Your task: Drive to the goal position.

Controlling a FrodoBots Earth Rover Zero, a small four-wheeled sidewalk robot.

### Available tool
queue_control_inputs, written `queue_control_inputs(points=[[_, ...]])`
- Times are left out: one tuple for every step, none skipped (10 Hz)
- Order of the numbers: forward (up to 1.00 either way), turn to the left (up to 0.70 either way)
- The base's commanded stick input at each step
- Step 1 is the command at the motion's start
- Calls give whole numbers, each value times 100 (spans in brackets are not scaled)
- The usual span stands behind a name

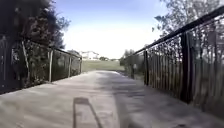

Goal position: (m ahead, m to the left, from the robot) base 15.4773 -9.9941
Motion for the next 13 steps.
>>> queue_control_inputs(points=[[100, 0], [100, 0], [100, 0], [100, 0], [100, 0], [100, 0], [100, 0], [100, 0], [100, 0], [100, 0], [100, 0], [100, 0], [100, 0]])
